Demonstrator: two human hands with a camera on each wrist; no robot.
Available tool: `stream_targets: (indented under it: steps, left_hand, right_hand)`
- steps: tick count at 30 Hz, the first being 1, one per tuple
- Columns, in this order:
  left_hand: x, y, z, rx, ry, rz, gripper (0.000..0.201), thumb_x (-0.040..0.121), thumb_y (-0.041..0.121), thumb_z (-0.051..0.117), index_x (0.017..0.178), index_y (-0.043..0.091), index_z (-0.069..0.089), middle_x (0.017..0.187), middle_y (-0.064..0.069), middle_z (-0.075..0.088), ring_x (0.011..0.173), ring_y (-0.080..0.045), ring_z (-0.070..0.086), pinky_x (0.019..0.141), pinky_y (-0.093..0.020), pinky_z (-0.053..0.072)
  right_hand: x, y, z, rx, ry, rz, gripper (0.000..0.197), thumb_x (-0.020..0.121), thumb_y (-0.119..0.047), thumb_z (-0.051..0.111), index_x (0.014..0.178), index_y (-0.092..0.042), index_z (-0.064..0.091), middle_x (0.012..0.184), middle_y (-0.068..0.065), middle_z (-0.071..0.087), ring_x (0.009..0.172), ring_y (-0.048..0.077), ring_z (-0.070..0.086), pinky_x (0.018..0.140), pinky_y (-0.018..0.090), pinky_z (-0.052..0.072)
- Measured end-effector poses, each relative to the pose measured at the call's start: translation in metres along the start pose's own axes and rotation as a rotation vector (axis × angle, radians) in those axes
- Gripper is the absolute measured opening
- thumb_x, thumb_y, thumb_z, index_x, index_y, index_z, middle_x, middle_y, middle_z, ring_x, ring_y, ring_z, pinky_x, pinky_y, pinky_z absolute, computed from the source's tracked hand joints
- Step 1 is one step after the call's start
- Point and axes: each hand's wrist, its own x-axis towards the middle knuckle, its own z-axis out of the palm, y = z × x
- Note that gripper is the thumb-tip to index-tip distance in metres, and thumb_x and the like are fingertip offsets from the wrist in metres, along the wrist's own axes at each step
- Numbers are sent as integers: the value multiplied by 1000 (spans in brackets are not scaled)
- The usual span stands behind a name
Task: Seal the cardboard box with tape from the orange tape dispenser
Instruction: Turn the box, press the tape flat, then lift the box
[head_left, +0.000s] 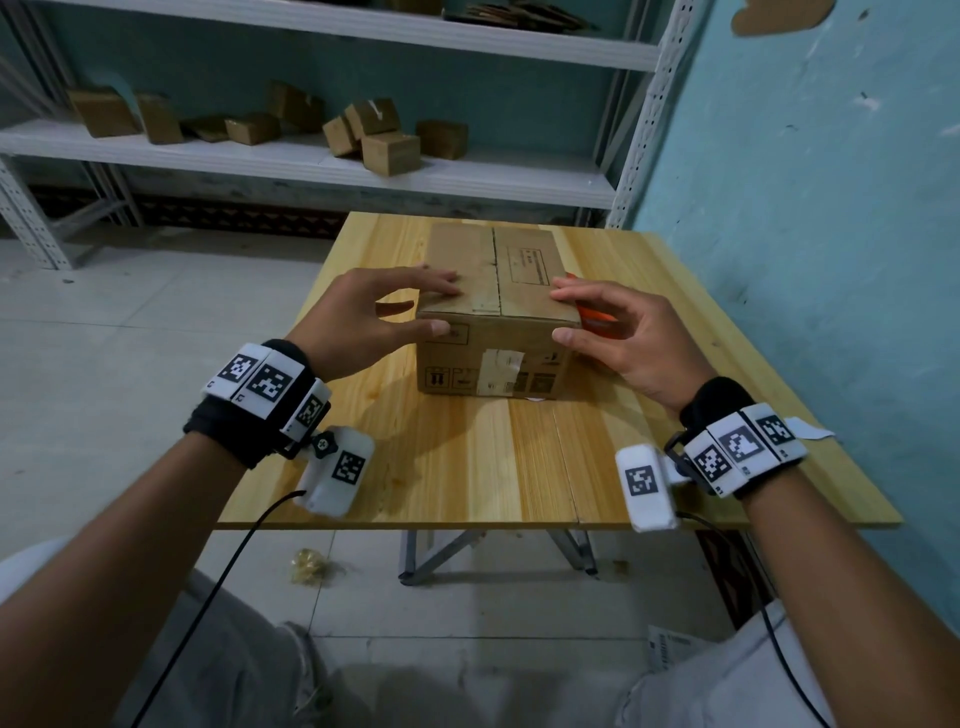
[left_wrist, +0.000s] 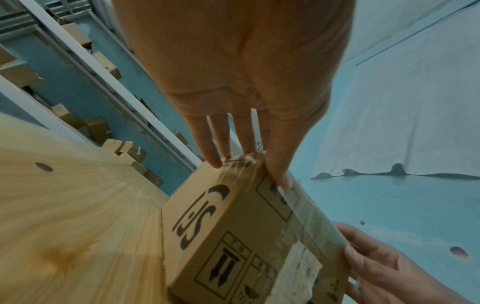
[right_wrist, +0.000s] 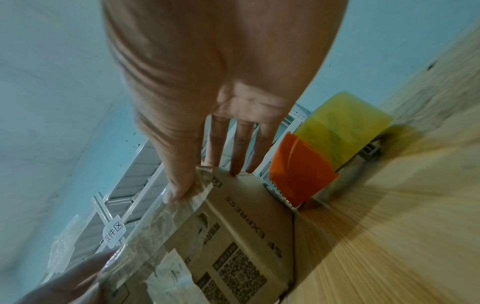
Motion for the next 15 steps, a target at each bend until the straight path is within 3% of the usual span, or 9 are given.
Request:
stream_targets:
  steps: [3,11,15]
  left_hand:
    - [0,0,0,8,1,7,40,84,24,67,123,26,61,136,14,54,137,-5,35,103,-25,41]
    - [0,-1,-1,5,-15,1,41,84,20,68,124,28,59,137,15,53,138,-6,34,103,-24,39]
    - [0,-1,-1,0,-24,2,42,84,21,68,124,28,59,138,14,52,138,-6,33,102,-22,39]
  right_hand:
    - [-1,-1,-1,4,-1,1,44,85,-23,75,128,-18,63,142,-7,55,134,6,48,105,35,49]
    - [0,1,-2,18,-30,-2,51,82,-29,75,130,-19,62,144,-8,53,136,6,46,106,42,48]
    - [0,3,-3,15,-36,-8,50,83,-24,76,131,-19,61,145,-7,53,137,6,44,107,43,47]
